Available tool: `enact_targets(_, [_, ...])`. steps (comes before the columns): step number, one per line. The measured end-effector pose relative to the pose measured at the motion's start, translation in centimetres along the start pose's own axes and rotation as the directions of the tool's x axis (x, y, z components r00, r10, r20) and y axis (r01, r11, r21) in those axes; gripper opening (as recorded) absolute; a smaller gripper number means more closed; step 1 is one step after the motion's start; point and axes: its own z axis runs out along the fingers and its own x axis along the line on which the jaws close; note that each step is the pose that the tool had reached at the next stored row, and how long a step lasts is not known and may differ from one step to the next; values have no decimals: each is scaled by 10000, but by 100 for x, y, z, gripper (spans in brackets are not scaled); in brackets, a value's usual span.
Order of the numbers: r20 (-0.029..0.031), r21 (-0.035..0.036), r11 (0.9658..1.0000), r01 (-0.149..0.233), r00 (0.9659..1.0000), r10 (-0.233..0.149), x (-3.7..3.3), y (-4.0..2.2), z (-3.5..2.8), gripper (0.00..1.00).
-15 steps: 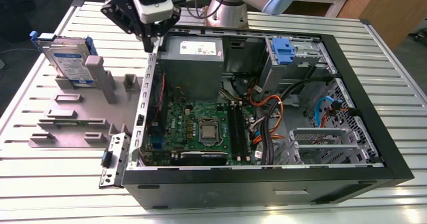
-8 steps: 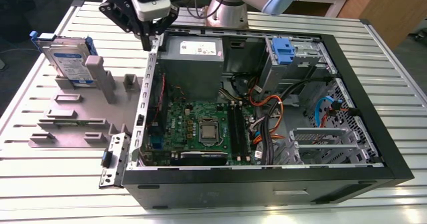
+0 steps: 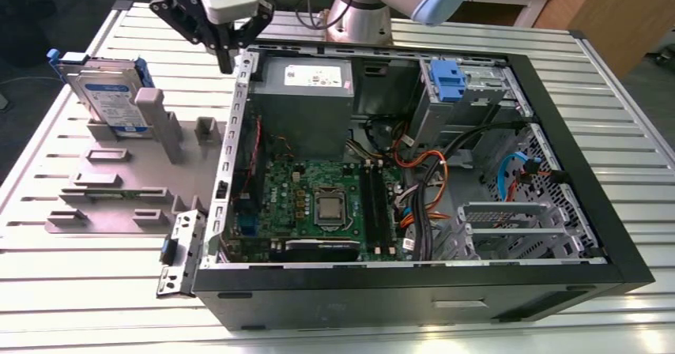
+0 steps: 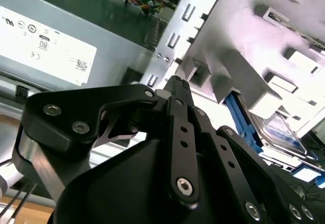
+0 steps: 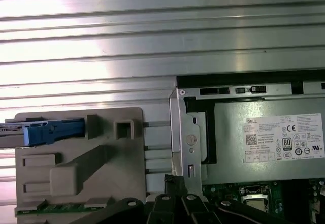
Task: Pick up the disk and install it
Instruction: 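Reach for the disk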
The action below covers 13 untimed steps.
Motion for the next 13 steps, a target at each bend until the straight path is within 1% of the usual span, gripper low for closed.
enact_targets(4, [29, -3, 10000, 0, 10000, 0, 139, 31, 1, 11])
enact_targets(6, [31, -2, 10000, 0, 10000, 0, 183, 32, 1, 11])
enact_targets(8, [31, -3, 10000, -1, 10000, 1, 196, 32, 2, 11])
enact_targets(13, [30, -2, 10000, 0, 10000, 0, 205, 31, 1, 11])
